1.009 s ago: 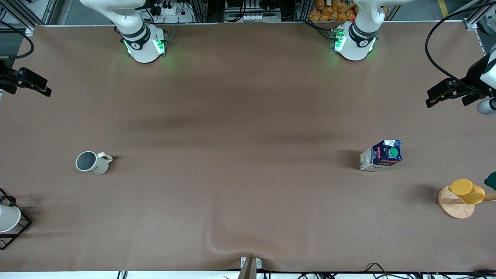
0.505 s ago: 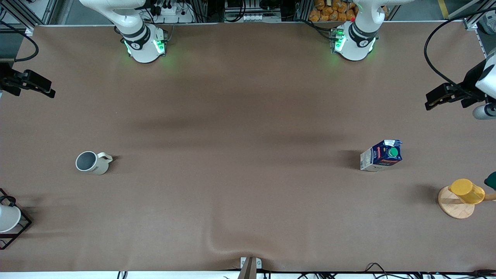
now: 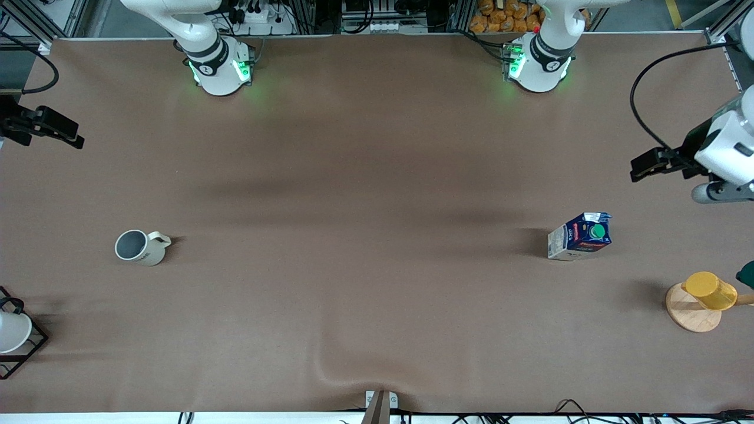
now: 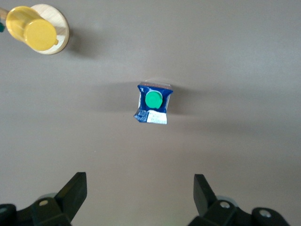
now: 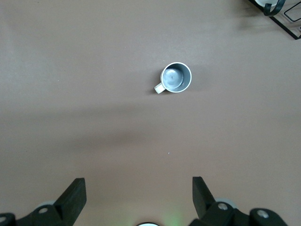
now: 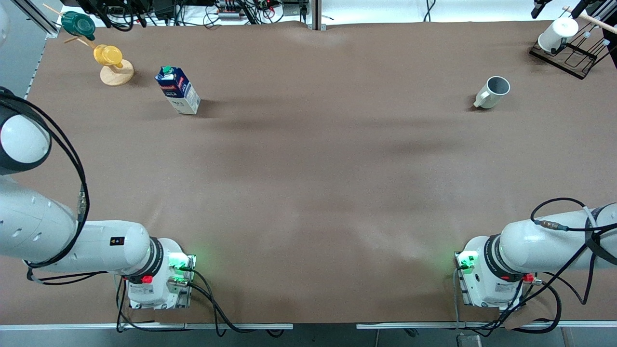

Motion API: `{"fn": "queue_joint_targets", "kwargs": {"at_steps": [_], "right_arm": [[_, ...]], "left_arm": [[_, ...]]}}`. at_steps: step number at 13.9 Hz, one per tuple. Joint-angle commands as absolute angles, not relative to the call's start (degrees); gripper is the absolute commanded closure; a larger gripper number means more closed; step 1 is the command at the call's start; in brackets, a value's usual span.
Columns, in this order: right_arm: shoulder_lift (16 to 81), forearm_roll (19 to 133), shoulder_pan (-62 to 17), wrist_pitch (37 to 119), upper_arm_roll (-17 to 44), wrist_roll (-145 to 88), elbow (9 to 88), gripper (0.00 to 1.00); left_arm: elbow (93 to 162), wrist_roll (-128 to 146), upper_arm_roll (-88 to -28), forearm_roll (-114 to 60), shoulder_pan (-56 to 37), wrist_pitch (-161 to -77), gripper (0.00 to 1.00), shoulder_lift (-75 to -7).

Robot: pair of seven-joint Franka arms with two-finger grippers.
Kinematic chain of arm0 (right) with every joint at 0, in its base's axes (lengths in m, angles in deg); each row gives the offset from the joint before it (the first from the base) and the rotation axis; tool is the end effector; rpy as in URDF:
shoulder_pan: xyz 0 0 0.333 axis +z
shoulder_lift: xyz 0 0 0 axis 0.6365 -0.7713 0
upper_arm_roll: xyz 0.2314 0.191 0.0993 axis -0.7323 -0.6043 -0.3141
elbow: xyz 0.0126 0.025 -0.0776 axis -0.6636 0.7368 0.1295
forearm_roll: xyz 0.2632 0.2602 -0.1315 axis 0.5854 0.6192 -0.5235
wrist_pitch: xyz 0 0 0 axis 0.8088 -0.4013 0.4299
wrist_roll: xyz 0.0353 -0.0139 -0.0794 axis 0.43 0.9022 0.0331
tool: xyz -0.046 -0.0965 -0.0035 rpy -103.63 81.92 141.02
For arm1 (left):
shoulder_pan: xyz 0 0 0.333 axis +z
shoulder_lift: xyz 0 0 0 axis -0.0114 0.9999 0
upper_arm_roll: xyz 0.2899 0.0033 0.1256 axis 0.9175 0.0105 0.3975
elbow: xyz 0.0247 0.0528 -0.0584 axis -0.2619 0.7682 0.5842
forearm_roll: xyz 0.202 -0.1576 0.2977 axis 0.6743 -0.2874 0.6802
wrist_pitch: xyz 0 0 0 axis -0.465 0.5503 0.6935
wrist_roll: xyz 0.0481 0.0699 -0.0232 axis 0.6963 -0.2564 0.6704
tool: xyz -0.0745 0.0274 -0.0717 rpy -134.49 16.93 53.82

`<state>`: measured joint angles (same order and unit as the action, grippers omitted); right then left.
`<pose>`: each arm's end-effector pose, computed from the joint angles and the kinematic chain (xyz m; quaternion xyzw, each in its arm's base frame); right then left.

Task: Place milk next to cup
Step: 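Reach the left gripper to the milk carton while the right gripper reaches the mug, then close the left gripper on the carton while the right gripper grasps the mug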

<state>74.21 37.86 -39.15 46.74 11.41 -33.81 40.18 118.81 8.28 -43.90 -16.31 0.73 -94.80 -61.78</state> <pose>0.5293 -0.0326 0.6358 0.9989 -0.0327 -0.0327 0.0082 0.5799 -0.0250 0.5710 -0.9991 -0.0253 0.0287 0.0160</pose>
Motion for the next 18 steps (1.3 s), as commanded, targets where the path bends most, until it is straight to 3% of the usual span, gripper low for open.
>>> {"fn": "queue_joint_targets", "kwargs": {"at_steps": [1,7,18], "right_arm": [[73.4,37.4,-38.1,46.5,11.9,-33.6,39.3,0.0],[67.8,37.3,-37.1,47.4,11.9,-33.6,38.4,0.0],[49.5,36.2,-37.9,48.2,12.1,-33.7,34.0,0.0]], "left_arm": [[124.1,8.3,-44.1,-15.1,0.7,-100.2,0.0,-63.1],[136.2,8.2,-44.0,-15.1,1.2,-115.8,0.0,-63.1],[134.1,5.7,-44.1,-12.7,0.7,-121.3,0.0,-53.3]]}}
